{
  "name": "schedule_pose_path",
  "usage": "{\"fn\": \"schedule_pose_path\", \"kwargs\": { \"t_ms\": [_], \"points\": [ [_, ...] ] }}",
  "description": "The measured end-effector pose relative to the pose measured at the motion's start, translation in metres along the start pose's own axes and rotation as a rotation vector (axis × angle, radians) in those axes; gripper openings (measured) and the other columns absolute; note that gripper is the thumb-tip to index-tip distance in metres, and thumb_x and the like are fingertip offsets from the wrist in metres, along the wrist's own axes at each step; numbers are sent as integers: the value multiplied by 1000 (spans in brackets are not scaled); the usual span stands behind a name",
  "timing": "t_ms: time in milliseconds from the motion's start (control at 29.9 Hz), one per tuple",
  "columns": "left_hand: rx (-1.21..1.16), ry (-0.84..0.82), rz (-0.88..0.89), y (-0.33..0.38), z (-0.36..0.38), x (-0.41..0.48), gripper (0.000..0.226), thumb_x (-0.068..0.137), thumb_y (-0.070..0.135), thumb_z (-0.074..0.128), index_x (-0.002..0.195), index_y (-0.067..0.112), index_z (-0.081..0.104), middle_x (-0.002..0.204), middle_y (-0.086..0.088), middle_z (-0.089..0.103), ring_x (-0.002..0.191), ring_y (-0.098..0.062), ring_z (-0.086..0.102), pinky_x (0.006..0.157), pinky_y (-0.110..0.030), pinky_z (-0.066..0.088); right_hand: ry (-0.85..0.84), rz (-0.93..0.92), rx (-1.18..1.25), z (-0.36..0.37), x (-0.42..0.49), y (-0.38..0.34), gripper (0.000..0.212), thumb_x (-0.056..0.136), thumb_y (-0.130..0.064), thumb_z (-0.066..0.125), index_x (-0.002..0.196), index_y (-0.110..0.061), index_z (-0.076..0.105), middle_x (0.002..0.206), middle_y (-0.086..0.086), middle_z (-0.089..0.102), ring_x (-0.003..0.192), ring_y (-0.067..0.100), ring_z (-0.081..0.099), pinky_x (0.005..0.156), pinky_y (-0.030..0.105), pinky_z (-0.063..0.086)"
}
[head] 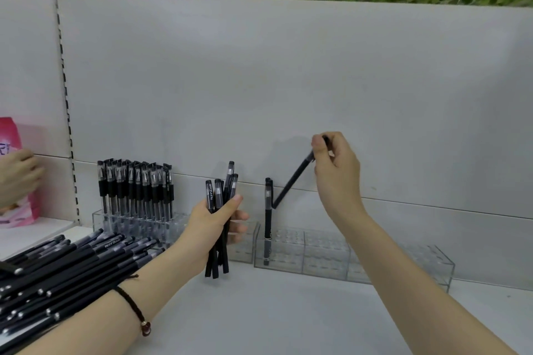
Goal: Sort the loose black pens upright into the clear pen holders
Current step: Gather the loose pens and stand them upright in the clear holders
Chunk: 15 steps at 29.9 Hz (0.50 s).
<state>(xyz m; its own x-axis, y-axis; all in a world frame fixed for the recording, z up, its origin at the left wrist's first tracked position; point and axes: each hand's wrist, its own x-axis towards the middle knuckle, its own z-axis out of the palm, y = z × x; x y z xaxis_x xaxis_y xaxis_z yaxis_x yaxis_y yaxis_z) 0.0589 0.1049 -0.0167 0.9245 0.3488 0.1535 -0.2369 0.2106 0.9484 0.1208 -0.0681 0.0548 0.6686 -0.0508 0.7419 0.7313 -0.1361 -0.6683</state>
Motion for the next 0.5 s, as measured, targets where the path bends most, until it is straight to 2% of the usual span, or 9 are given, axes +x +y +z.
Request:
{"fn": "schedule_pose_path", "kwargs": {
  "t_ms": [100, 201, 335, 502],
  "points": [
    [28, 20, -15, -2, -3, 3, 27, 92, 28, 62, 107, 7, 55, 59, 1, 59, 41, -10, 44, 41, -20, 39, -64, -66, -166, -2, -3, 4, 17, 100, -27, 47, 92, -15, 55, 77, -6, 56, 71, 14, 50, 69, 33, 42],
    [57, -8, -29, -4, -4, 3, 26, 94, 32, 59, 104, 9, 55, 58, 1, 55, 41, -10, 40, 39, -21, 35, -123, -79, -237, 5, -8, 11, 18, 100, -28, 47, 91, -14, 56, 77, -2, 58, 71, 18, 52, 70, 40, 46],
    [68, -43, -65, -4, -1, 2, 26, 96, 34, 56, 104, 10, 54, 57, 0, 53, 42, -10, 36, 37, -20, 30, -180, -92, -256, 9, -16, 14, 18, 99, -26, 49, 88, -14, 56, 73, -6, 58, 74, 16, 54, 73, 40, 46],
    [-42, -58, -137, -1, 1, 2, 16, 100, 24, 48, 92, 14, 38, 56, 1, 42, 39, -8, 26, 34, -17, 21, -207, -102, -300, 9, -14, 12, 18, 100, -27, 48, 89, -15, 55, 75, -7, 57, 76, 17, 54, 73, 39, 46]
  ]
}}
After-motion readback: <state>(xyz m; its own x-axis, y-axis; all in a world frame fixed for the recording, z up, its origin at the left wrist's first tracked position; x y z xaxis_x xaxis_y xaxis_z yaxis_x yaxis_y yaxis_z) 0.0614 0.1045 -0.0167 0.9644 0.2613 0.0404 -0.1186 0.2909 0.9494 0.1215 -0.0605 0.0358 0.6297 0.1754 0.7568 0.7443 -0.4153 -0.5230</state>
